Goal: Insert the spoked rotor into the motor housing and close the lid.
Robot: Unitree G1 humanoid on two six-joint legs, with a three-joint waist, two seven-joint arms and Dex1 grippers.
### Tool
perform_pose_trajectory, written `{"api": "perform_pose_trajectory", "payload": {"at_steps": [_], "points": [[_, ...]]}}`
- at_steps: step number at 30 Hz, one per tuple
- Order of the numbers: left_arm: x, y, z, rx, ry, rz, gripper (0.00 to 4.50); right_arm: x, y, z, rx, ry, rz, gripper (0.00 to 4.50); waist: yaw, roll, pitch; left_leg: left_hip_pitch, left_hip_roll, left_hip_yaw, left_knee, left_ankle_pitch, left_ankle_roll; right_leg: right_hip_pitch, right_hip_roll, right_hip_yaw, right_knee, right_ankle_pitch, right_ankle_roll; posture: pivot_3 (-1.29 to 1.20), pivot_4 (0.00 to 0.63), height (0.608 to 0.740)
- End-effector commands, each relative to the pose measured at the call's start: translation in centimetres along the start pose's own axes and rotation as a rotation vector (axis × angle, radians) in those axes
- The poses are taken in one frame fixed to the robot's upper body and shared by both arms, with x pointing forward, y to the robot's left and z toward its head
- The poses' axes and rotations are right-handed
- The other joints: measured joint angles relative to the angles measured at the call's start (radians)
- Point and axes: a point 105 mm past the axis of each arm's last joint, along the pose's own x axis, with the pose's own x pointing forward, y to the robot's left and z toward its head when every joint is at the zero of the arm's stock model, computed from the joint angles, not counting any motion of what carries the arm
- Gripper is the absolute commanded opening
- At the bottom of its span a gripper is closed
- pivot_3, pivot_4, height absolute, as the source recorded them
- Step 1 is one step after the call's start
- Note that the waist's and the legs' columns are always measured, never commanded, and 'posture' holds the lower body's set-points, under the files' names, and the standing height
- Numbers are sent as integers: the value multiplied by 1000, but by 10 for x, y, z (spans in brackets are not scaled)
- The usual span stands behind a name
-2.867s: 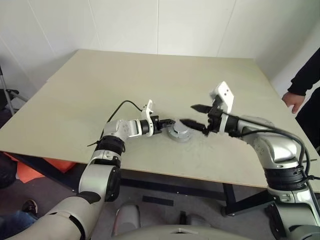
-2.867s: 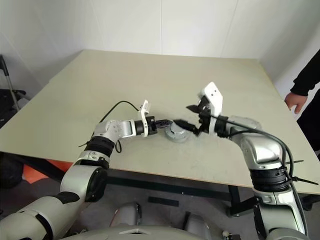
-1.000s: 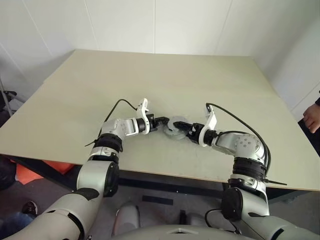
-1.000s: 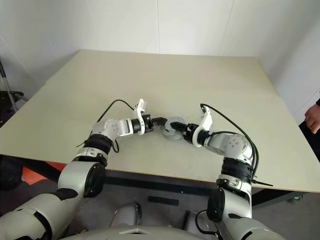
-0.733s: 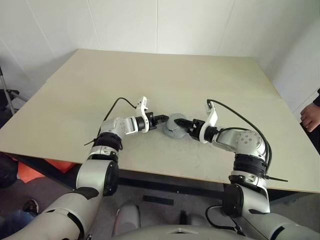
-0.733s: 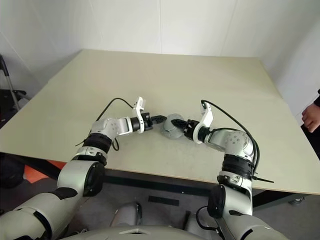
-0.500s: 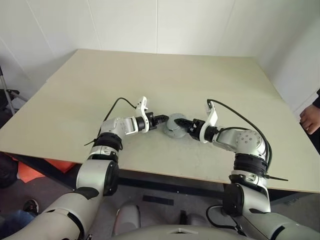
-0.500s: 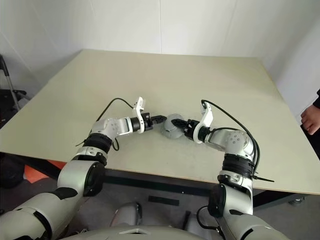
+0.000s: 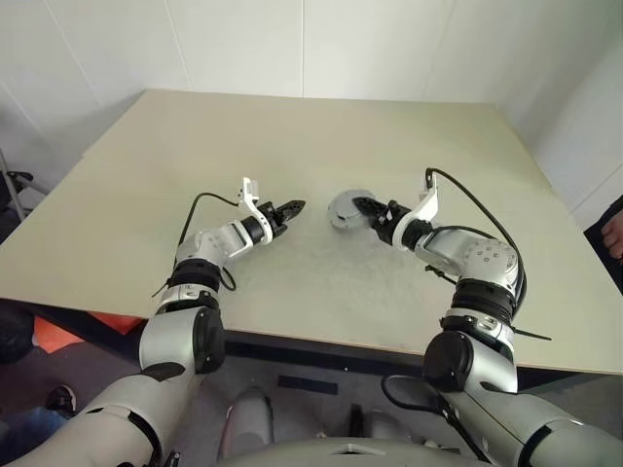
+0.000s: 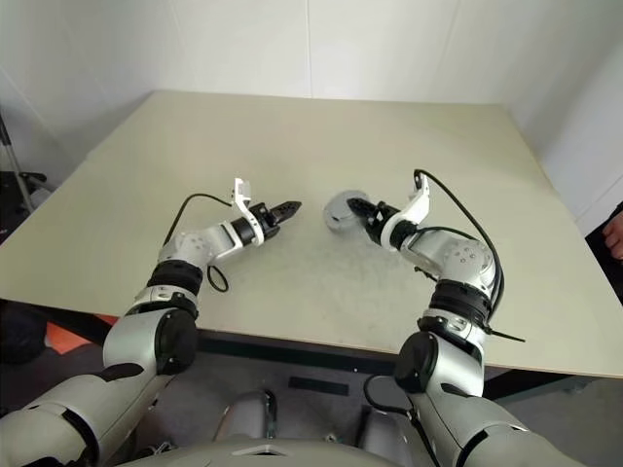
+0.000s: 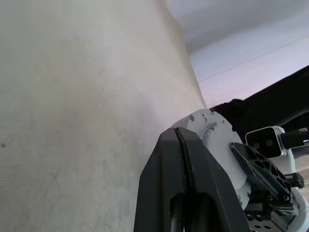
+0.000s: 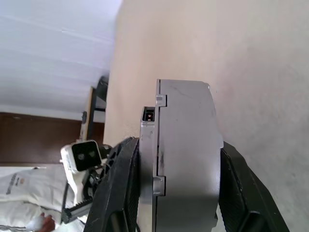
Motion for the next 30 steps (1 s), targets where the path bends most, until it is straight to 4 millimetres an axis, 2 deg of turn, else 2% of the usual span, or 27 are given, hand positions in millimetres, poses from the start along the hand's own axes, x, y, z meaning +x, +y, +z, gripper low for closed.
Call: {"api": "perform_pose_trajectory", "payload": {"at_steps": [1, 3, 6, 8, 13, 19, 23, 30], "points": [[-10, -13, 15, -58, -56, -89, 385, 5, 41, 19, 3, -71, 144, 2115, -1, 0, 0, -1, 0, 0, 1, 0, 0, -2, 0, 0, 2, 0, 0, 0, 0, 740], [-18, -11, 23, -106, -108, -113, 916, 8, 50, 20, 10, -80, 166, 2115, -1, 0, 0, -4, 0, 0, 3, 0, 0, -6, 0, 0, 7, -1, -1, 0, 0, 740], [-26, -6, 28, -161, -164, -111, 1999, 12, 66, 19, 19, -80, 208, 2115, -1, 0, 0, -4, 1, 0, 4, 0, 0, -7, 0, 0, 10, -1, -2, 0, 0, 740], [-30, -9, 29, -180, -181, -146, 2681, 14, 76, 17, 21, -71, 237, 2115, -1, 0, 0, -4, 1, 0, 6, 0, 0, -7, 0, 0, 10, -1, -2, 0, 0, 740], [-39, -25, 34, -254, -214, -258, 4474, 16, 88, 12, 34, -47, 273, 2115, 1, 0, 0, -8, 2, -2, 12, 0, 0, -6, 0, -1, 11, -1, -2, 0, 0, 740], [-35, -50, 21, -384, -97, -383, 4474, 15, 100, -1, 26, -3, 311, 2115, 0, 0, 0, -10, 1, -4, 17, 0, 0, -6, 0, -1, 12, 0, -1, 0, 0, 740], [-28, -54, 10, -400, -37, -381, 4474, 13, 107, -5, 23, 8, 337, 2115, 0, 0, 0, -10, 1, -5, 18, 0, -1, -6, 0, -1, 12, 0, 0, 0, 0, 740], [-19, -64, 9, -406, -29, -410, 4474, 8, 115, -14, 2, 35, 366, 2115, 1, 0, 0, -10, 1, -6, 18, 0, -1, -5, 0, -1, 12, 1, 2, 0, 0, 740]]}}
